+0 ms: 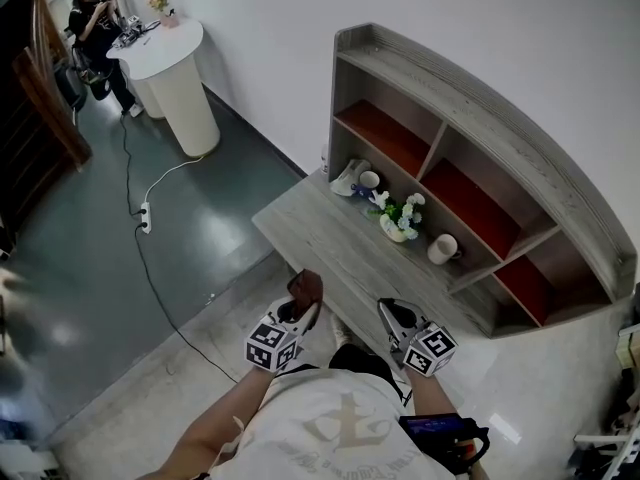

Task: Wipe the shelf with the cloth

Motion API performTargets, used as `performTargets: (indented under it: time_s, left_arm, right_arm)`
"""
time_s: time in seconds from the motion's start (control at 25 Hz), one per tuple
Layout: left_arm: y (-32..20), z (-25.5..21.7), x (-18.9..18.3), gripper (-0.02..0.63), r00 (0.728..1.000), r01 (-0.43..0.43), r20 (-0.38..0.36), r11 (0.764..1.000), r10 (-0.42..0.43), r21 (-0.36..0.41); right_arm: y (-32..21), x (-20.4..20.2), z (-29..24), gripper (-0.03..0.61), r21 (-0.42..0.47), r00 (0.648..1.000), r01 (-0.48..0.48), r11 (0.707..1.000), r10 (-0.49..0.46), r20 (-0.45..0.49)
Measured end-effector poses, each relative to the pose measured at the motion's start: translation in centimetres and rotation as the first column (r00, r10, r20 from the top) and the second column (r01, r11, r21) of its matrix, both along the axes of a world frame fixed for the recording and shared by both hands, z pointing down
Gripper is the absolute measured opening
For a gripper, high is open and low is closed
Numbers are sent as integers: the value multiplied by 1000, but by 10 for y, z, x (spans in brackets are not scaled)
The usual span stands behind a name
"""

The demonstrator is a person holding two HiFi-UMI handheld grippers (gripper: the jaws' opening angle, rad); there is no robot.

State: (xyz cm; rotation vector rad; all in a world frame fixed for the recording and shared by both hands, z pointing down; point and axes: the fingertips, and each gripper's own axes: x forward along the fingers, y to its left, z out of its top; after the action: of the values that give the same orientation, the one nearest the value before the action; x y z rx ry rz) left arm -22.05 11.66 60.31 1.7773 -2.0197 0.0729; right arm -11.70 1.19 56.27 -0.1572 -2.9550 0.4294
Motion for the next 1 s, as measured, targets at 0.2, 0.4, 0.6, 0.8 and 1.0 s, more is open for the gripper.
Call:
performTargets:
  time_s: [0.2, 0.4, 0.6, 0.8, 1.0]
  left_arm:
    - [2, 3, -17, 98, 999, 31, 7, 999, -31, -4]
    - [-12, 2, -35, 100, 1000, 13, 17, 1000, -13, -8]
    - [-36, -1, -59, 100, 999, -21, 31, 1000, 21, -2]
    - [-62, -7, -79, 100, 997, -63, 32, 998, 63, 1]
    - [-96, -13, -102, 100, 993, -110, 38, 994, 110, 2]
  right_arm:
    - [0, -16, 2, 5, -1, 1000, 26, 1000, -26, 9]
    - [-13, -36, 3, 5, -9, 999, 34, 999, -34, 21]
    - [-34, -60, 3, 5, -6, 999, 15, 1000, -14, 34]
    - [-45, -80, 5, 5, 0, 1000, 2, 1000, -2, 17]
    - [-64, -98, 5, 5, -3, 999, -31, 1000, 31, 12]
